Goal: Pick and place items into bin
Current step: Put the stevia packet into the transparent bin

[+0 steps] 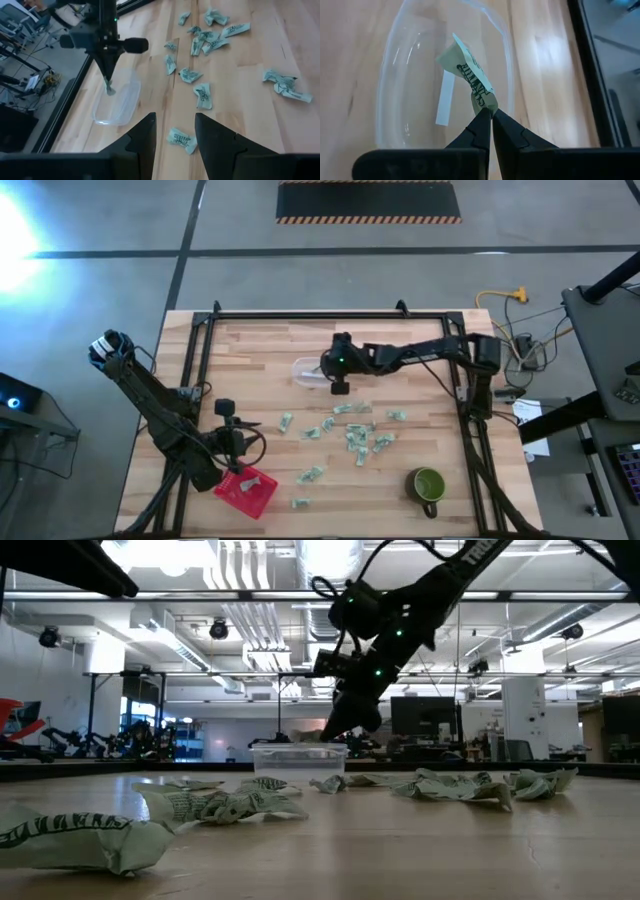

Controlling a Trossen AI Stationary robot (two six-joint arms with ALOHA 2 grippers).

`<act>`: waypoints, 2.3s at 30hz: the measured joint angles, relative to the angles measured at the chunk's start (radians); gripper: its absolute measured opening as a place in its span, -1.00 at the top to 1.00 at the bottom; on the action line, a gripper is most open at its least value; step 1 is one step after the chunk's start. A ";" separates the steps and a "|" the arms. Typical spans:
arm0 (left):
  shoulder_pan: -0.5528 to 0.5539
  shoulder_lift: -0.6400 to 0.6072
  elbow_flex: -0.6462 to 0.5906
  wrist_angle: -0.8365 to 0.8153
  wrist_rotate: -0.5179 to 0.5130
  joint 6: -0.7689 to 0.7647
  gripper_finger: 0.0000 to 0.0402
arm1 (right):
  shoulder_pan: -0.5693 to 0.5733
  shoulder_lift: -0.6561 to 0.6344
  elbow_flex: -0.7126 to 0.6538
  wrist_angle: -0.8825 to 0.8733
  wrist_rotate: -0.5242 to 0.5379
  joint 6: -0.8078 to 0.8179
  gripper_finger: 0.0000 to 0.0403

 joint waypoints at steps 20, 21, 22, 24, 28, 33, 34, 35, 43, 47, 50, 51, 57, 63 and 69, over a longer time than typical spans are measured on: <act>0.069 0.000 -0.061 0.000 0.089 -0.075 0.41 | 0.001 -0.106 -0.015 -0.084 -0.110 -0.001 0.25; 0.088 0.000 -0.061 0.000 0.115 -0.078 0.41 | 0.001 -0.122 -0.024 -0.082 -0.137 0.000 0.23; 0.112 0.000 -0.061 -0.001 0.140 -0.079 0.41 | 0.002 -0.138 -0.037 -0.084 -0.164 0.002 0.21; 0.163 0.000 -0.058 0.001 0.192 -0.077 0.41 | 0.002 -0.172 -0.064 -0.085 -0.220 0.004 0.18; 0.284 -0.001 -0.057 0.009 0.288 -0.040 0.41 | 0.002 -0.250 -0.128 -0.081 -0.330 0.027 0.15; 0.445 0.000 -0.059 0.131 0.541 0.136 0.41 | 0.011 -0.355 -0.235 -0.066 -0.420 0.040 0.14; 0.471 0.000 -0.059 0.165 0.593 0.174 0.41 | 0.014 -0.379 -0.259 -0.063 -0.420 0.044 0.14; 0.495 0.000 -0.059 0.196 0.640 0.210 0.41 | 0.018 -0.402 -0.284 -0.063 -0.420 0.051 0.15; 0.590 0.002 -0.065 0.194 0.712 0.264 0.40 | 0.029 -0.591 -0.487 0.001 -0.420 0.077 0.14; 0.592 0.042 -0.063 0.202 0.713 0.292 0.33 | 0.031 -0.685 -0.551 0.008 -0.420 0.111 0.15; 0.592 0.093 -0.060 0.213 0.713 0.290 0.27 | 0.039 -0.720 -0.593 0.013 -0.420 0.163 0.14; 0.592 0.112 -0.060 0.208 0.713 0.291 0.26 | 0.045 -0.722 -0.611 0.026 -0.419 0.169 0.14; 0.594 0.194 -0.054 0.201 0.713 0.307 0.25 | 0.082 -0.670 -0.699 0.145 -0.411 0.138 0.16; 0.596 0.200 -0.038 0.205 0.711 0.317 0.25 | 0.082 -0.550 -0.691 0.233 -0.410 0.129 0.19; 0.596 0.150 -0.025 0.200 0.710 0.317 0.25 | 0.082 -0.375 -0.614 0.219 -0.410 0.115 0.19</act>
